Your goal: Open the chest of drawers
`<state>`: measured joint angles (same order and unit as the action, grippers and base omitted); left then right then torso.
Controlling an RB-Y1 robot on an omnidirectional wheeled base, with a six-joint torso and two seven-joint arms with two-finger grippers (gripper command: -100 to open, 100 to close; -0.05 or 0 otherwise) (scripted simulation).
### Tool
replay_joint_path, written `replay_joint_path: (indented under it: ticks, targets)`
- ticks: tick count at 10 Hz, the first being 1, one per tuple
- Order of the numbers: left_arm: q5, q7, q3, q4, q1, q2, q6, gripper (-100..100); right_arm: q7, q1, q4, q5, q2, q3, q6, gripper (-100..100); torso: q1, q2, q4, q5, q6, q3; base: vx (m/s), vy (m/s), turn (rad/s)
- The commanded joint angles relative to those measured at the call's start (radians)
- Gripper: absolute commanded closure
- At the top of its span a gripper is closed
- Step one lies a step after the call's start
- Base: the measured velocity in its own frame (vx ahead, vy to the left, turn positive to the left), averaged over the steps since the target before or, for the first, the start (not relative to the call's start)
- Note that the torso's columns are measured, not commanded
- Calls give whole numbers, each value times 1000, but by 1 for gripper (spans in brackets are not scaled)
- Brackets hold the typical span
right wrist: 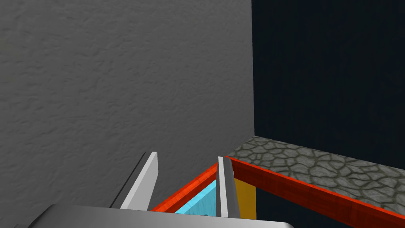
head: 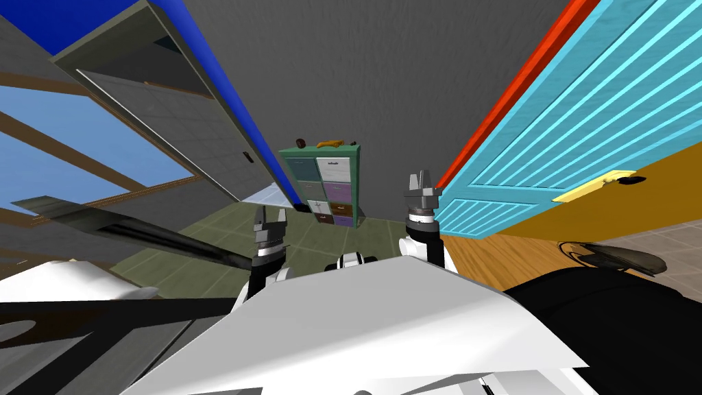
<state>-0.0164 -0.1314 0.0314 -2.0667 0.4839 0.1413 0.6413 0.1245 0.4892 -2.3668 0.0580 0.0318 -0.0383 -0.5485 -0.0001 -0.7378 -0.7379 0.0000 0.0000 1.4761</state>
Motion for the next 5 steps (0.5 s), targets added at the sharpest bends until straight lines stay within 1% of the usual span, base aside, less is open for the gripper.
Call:
replay_joint_path:
  ticks: [1, 5]
  targets:
    - [2, 1, -7, 70, -26, 21, 1, -100, 0, 0, 0, 0, 0, 0, 0, 0, 0, 0, 0, 0, 0, 0, 116, -34, -50]
    - [7, 4, -22, 166, -60, 33, 1, -100, 0, 0, 0, 0, 0, 0, 0, 0, -1, -1, 0, 0, 0, -1, 110, -46, -48]
